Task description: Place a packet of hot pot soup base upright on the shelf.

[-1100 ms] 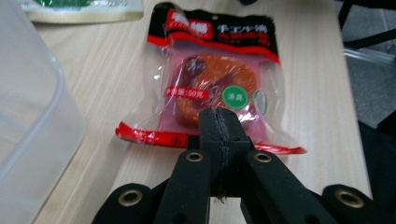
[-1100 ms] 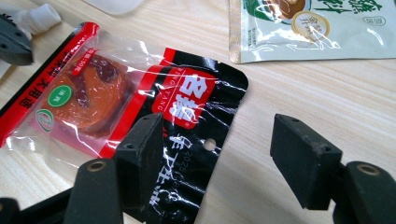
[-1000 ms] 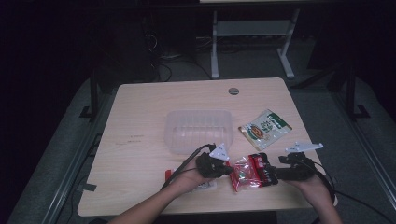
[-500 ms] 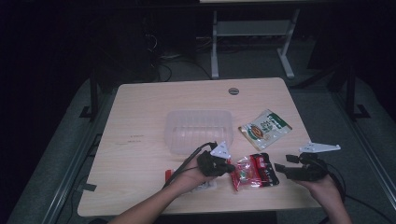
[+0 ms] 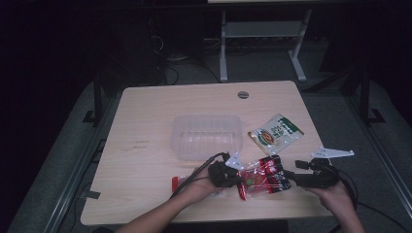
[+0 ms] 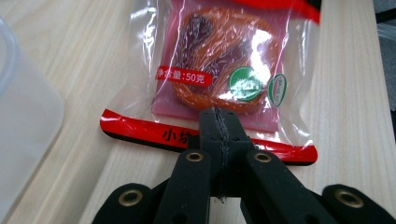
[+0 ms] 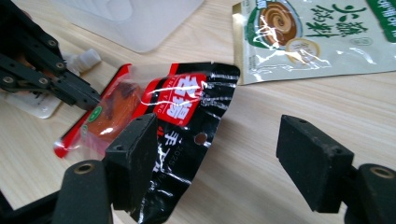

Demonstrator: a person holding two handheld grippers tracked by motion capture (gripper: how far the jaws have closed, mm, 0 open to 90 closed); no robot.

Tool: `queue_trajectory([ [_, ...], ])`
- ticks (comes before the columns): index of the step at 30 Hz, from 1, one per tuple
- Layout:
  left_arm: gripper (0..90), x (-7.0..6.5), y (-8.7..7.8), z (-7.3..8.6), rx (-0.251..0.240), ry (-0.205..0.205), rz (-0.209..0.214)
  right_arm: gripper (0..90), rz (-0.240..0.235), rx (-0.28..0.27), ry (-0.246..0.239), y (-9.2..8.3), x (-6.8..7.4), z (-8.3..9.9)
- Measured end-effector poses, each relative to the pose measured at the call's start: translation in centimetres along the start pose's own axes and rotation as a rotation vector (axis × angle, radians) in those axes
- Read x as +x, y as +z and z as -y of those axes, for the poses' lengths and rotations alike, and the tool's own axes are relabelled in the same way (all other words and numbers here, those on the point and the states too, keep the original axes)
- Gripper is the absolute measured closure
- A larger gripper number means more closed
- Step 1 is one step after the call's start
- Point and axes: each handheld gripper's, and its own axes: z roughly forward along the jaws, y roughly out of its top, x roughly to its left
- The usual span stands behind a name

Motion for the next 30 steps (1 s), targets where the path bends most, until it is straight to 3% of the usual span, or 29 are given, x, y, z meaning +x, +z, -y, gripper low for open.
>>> queue_trajectory([
  [10, 89.7, -0.1, 0.0, 0.1, -0.012, -0.006, 0.004, 29.4, -0.071, 0.008, 0.016, 1.6, 0.3, -0.1],
  [15, 89.7, -0.1, 0.0, 0.1, -0.016, -0.007, 0.005, 29.4, -0.087, 0.038, 0.012, 2.4, 0.5, -0.1],
  [20, 89.7, 0.0, 0.0, 0.2, -0.017, -0.013, 0.010, 30.0, -0.122, 0.065, 0.038, 3.7, 0.3, 0.2],
  [26, 89.8, -0.1, 0.0, 0.2, -0.015, -0.012, 0.008, 38.5, -0.183, 0.079, 0.060, 4.0, 0.3, 0.2],
  [30, 89.7, 0.0, -0.1, 0.2, -0.015, -0.014, 0.012, 54.6, -0.192, 0.052, 0.037, 3.4, 0.5, 0.0],
])
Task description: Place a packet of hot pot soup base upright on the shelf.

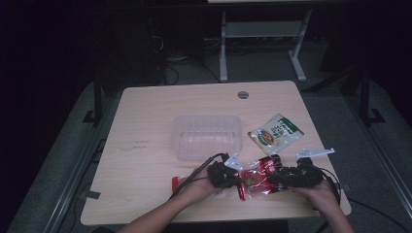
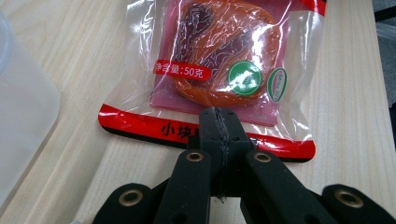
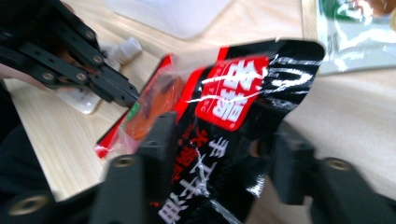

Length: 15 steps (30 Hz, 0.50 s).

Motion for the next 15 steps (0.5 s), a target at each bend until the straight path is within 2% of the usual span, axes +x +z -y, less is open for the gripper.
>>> queue_trajectory([
  [2, 89.8, 0.02, 0.00, 0.00, 0.000, 0.000, 0.001, 62.8, -0.011, -0.016, -0.016, -0.20, 0.12, -0.06],
  [7, 89.7, 0.02, -0.01, 0.01, 0.000, -0.001, 0.002, 71.7, -0.030, -0.018, -0.036, -0.27, 0.40, -0.12],
  [8, 89.7, 0.04, -0.02, 0.03, -0.001, -0.002, 0.003, 76.7, -0.050, -0.028, -0.047, -0.38, 0.51, -0.15],
  [10, 89.8, 0.07, -0.02, 0.04, -0.002, -0.002, 0.005, 81.3, -0.066, -0.031, -0.060, -0.45, 0.59, -0.17],
  [15, 89.8, 0.09, -0.02, 0.05, -0.003, -0.001, 0.007, 88.1, -0.109, -0.036, -0.099, -0.52, 0.80, -0.21],
])
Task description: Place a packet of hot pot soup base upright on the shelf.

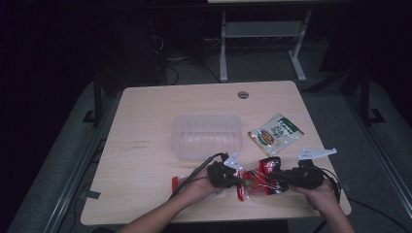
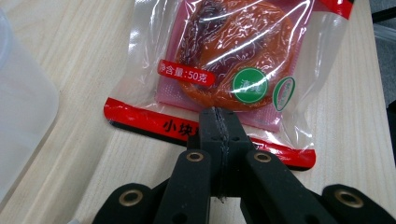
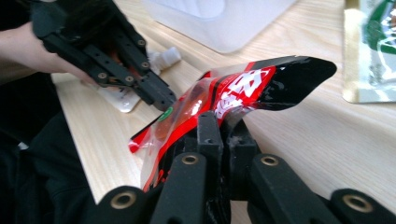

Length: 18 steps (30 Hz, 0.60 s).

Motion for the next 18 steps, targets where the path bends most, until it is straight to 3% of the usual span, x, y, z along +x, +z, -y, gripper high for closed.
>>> queue_trajectory([
  [10, 89.8, 0.2, -0.1, 0.1, -0.003, -0.007, 0.014, 89.8, -0.095, -0.057, -0.029, 0.1, 1.2, -0.6],
  [15, 89.7, 0.5, -0.1, 0.1, -0.002, -0.008, 0.034, 89.9, -0.112, -0.083, -0.066, 0.1, 2.0, -1.0],
  [18, 89.6, 0.7, -0.3, 0.1, 0.007, -0.005, 0.018, 89.9, -0.124, -0.109, -0.068, -0.1, 2.3, -1.2],
])
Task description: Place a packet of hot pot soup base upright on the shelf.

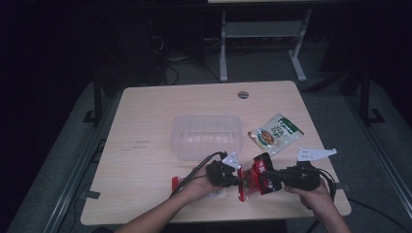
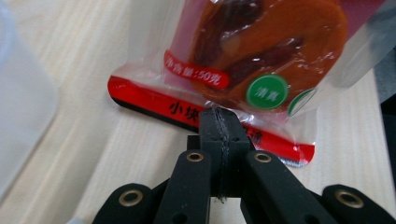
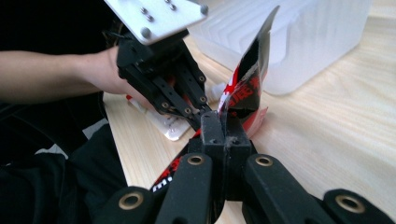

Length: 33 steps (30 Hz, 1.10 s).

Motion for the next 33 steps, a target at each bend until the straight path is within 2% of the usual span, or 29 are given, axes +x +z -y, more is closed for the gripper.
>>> queue_trajectory([
  [8, 89.5, 0.2, -0.8, -0.1, -0.027, -0.021, -0.002, 89.9, -0.030, -0.041, -0.017, -0.1, 0.6, -0.6],
  [13, 86.1, 0.2, -3.0, 0.1, -0.050, -0.022, 0.007, 90.0, -0.033, -0.056, -0.024, -0.3, 1.1, -1.1],
  [15, 83.9, 0.2, -3.3, 0.2, -0.056, -0.025, 0.008, 90.0, -0.035, -0.059, -0.035, -0.2, 1.2, -1.2],
  [16, 82.2, 0.1, -4.3, 0.3, -0.065, -0.026, 0.004, 90.0, -0.034, -0.060, -0.043, -0.2, 1.4, -1.5],
  [18, 81.2, 0.1, -4.7, 0.5, -0.069, -0.024, 0.001, 90.0, -0.035, -0.063, -0.045, -0.1, 1.5, -1.6],
  [21, 74.5, 0.1, -6.3, 1.3, -0.077, -0.033, -0.001, 89.9, -0.044, -0.076, -0.050, -0.2, 1.7, -2.0],
  [24, 66.7, 0.1, -7.0, 1.8, -0.079, -0.052, 0.000, 89.9, -0.052, -0.075, -0.052, -0.2, 1.9, -2.2],
  [29, 60.5, 0.2, -9.3, 3.2, -0.108, -0.078, -0.024, 90.0, -0.062, -0.082, -0.057, 0.0, 2.3, -2.7],
  [33, 50.8, 0.2, -10.6, 4.2, -0.118, -0.088, -0.033, 89.9, -0.076, -0.092, -0.068, 0.2, 2.6, -3.5],
])
